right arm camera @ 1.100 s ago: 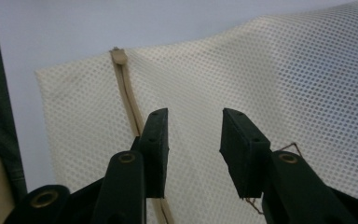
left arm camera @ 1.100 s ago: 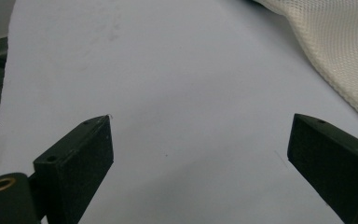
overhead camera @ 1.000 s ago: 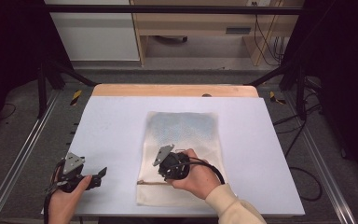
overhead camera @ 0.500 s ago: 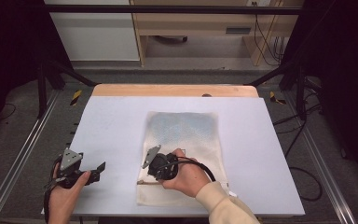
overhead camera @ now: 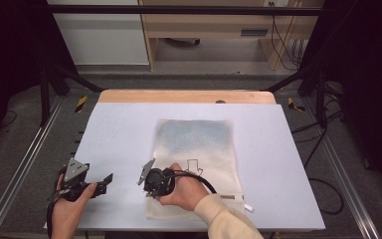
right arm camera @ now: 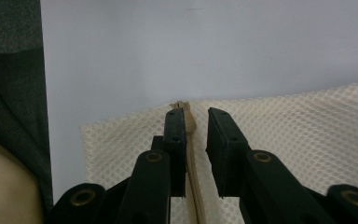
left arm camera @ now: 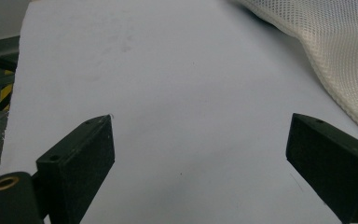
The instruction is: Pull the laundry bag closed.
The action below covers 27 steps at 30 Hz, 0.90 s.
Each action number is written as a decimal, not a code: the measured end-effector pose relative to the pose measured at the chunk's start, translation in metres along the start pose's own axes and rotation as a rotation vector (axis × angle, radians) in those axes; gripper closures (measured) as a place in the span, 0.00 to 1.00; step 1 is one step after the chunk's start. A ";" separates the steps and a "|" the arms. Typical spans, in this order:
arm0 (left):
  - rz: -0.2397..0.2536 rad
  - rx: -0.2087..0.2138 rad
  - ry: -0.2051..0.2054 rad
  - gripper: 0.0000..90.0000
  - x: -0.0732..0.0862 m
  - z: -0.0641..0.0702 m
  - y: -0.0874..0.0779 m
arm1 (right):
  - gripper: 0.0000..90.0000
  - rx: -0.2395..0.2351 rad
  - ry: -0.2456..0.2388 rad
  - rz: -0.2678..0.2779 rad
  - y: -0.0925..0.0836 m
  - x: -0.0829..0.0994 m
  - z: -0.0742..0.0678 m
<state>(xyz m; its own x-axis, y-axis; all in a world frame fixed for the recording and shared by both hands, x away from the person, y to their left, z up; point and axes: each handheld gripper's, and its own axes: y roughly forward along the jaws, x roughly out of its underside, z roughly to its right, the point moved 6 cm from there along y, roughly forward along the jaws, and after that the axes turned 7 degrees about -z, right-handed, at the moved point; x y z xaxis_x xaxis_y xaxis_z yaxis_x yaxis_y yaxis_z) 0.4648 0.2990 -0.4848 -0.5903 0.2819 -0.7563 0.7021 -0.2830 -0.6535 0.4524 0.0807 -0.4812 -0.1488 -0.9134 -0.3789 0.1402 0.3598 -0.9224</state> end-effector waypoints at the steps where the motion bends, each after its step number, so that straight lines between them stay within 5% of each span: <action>1: 0.001 0.000 -0.001 0.08 0.000 0.000 0.000 | 0.86 -0.006 0.006 -0.006 0.002 -0.001 -0.001; 19: 0.006 0.018 0.014 0.09 -0.002 0.006 -0.002 | 0.87 -0.071 0.028 -0.063 0.019 -0.003 -0.001; 27: -0.001 0.048 0.038 0.09 -0.001 0.015 -0.006 | 0.91 -0.080 0.023 -0.038 0.015 -0.004 0.000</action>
<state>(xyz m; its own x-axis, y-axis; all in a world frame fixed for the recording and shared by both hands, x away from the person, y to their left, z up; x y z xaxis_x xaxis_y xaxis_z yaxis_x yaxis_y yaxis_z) 0.4553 0.2863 -0.4806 -0.5752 0.3162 -0.7545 0.6808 -0.3264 -0.6558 0.4547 0.0894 -0.4935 -0.1748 -0.9223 -0.3446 0.0558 0.3402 -0.9387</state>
